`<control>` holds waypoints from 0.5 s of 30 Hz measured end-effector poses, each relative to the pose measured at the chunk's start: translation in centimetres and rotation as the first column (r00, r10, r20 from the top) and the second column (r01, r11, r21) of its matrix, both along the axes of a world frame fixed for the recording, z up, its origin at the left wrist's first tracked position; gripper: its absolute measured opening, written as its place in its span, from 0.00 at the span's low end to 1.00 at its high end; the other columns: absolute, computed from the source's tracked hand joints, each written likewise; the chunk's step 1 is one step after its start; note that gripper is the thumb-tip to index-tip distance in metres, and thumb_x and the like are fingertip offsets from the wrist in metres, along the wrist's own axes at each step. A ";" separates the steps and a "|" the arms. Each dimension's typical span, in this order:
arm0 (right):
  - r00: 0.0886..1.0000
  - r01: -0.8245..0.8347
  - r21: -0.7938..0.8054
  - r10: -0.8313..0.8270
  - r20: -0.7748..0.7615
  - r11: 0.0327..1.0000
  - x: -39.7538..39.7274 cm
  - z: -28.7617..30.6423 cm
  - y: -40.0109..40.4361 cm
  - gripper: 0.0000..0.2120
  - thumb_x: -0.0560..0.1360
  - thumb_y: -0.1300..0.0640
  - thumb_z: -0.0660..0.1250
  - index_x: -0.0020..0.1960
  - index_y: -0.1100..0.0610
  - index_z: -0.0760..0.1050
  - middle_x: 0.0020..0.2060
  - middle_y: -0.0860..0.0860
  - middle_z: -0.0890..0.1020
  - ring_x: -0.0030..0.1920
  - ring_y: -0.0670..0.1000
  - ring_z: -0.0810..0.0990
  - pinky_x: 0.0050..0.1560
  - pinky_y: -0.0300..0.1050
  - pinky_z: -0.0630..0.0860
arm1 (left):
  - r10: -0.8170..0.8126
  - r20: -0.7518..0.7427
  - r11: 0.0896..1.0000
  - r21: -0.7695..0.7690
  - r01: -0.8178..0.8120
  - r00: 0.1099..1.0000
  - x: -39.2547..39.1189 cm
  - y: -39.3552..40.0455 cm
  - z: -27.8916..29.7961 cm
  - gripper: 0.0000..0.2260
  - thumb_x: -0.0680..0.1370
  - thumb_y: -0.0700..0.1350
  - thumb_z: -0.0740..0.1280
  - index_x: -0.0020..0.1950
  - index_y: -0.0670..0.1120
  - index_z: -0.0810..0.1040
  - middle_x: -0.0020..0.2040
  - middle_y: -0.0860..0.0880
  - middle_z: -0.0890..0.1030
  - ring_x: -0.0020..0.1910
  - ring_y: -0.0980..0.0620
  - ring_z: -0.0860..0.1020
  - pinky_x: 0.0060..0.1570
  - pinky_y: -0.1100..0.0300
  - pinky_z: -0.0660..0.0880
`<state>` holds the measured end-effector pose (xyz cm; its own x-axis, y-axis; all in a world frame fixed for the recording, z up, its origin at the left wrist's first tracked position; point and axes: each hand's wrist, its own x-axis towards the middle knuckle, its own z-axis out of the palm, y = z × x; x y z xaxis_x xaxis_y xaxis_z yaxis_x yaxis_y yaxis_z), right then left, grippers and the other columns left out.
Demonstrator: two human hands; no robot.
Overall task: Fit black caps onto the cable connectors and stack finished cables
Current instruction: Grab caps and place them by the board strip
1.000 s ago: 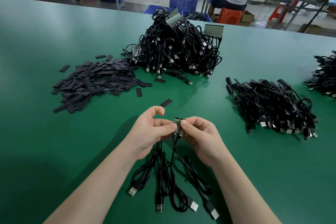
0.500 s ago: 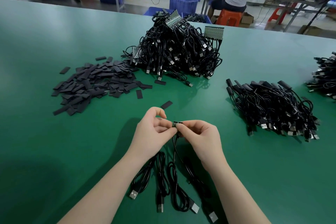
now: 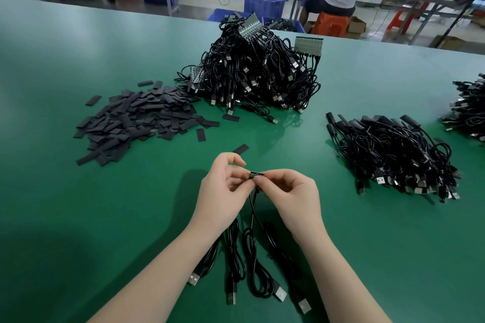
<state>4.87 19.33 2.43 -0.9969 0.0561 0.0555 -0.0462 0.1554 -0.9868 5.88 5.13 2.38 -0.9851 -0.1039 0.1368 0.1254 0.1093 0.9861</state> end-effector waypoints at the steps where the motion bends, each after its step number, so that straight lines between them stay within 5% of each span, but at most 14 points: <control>1: 1.000 0.005 0.011 -0.004 -0.009 1.000 0.0 0.0 0.0 0.05 0.70 0.58 0.78 0.38 0.51 0.84 0.36 0.46 0.86 0.38 0.44 0.84 0.42 0.34 0.78 | -0.005 -0.003 1.000 0.003 0.005 1.000 -0.1 0.0 0.0 0.16 0.74 0.35 0.72 0.51 0.51 0.70 0.40 0.55 0.83 0.40 0.54 0.82 0.44 0.66 0.77; 7: 1.000 -0.009 -0.006 0.009 -0.026 1.000 0.0 0.3 0.1 0.06 0.71 0.60 0.76 0.39 0.50 0.84 0.37 0.46 0.86 0.39 0.44 0.84 0.43 0.35 0.78 | -0.019 0.011 0.998 0.053 0.018 1.000 -0.1 0.0 -0.3 0.18 0.72 0.37 0.74 0.54 0.52 0.71 0.43 0.52 0.83 0.43 0.52 0.83 0.47 0.63 0.79; 15: 0.999 -0.028 0.001 0.028 -0.033 1.000 0.1 0.6 0.1 0.06 0.69 0.60 0.78 0.40 0.49 0.84 0.37 0.45 0.86 0.40 0.44 0.85 0.42 0.32 0.77 | 0.022 0.023 0.998 -0.051 -0.021 0.999 -0.1 -0.3 0.2 0.15 0.71 0.39 0.75 0.47 0.54 0.72 0.39 0.56 0.83 0.37 0.57 0.83 0.38 0.72 0.73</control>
<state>4.96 19.48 3.02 -0.9957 0.0278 0.0885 -0.0832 0.1542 -0.9845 5.83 4.78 2.53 -0.9857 -0.1190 0.1197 0.0997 0.1619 0.9818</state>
